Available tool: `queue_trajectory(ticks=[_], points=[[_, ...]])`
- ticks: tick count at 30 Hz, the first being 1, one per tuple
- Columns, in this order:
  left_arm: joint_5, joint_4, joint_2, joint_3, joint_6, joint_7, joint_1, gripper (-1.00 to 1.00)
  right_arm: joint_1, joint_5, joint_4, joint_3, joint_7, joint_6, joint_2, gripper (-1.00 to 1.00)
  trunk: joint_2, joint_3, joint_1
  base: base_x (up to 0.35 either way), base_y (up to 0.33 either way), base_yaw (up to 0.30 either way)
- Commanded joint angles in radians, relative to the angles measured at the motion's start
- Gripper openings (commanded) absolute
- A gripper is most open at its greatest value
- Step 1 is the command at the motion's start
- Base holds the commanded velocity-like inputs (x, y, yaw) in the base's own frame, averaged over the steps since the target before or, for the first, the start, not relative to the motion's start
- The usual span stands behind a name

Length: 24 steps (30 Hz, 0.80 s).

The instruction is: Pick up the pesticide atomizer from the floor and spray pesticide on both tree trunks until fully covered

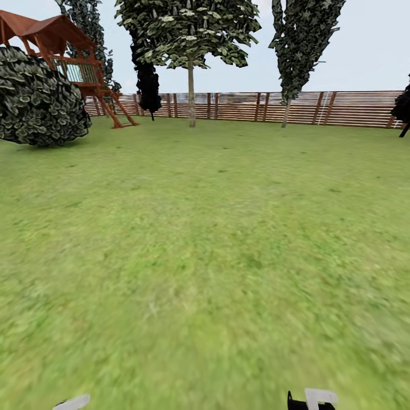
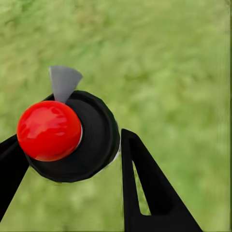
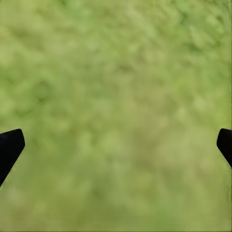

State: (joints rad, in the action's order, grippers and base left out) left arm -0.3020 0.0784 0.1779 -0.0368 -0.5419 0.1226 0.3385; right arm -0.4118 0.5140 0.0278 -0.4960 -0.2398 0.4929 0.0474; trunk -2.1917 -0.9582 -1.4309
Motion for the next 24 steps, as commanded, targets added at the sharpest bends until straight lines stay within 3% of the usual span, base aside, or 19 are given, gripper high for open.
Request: queue_trajectory(ticks=[1,12,15,17,24], points=[[-0.001,0.000,0.000,-0.004,-0.003,0.005,0.000,-1.00,-0.001,0.011,-0.002,-0.006,-0.006,0.003,0.000,1.00,0.000,-0.001,0.000,0.338,0.000,0.000],[0.001,0.012,0.000,-0.008,-0.017,-0.003,-0.028,-1.00,-0.001,0.011,-0.002,-0.006,-0.006,0.003,0.000,1.00,0.000,-0.001,0.000,0.338,0.000,0.000],[0.043,0.007,-0.003,-0.032,-0.136,-0.009,-0.032,-1.00,-0.001,0.011,-0.002,-0.006,-0.006,0.003,0.000,1.00,0.000,-0.001,0.000,0.338,0.000,0.000],[0.096,0.003,-0.002,-0.044,-0.195,-0.009,-0.046,-1.00,-0.001,0.011,-0.002,-0.006,-0.006,0.003,0.000,1.00,0.000,-0.001,0.000,0.338,0.000,0.000],[0.108,0.000,0.000,-0.045,-0.226,-0.006,-0.096,-1.00,-0.001,0.011,-0.002,-0.006,-0.006,0.003,0.000,1.00,0.000,-0.001,0.000,0.339,0.000,0.000]])
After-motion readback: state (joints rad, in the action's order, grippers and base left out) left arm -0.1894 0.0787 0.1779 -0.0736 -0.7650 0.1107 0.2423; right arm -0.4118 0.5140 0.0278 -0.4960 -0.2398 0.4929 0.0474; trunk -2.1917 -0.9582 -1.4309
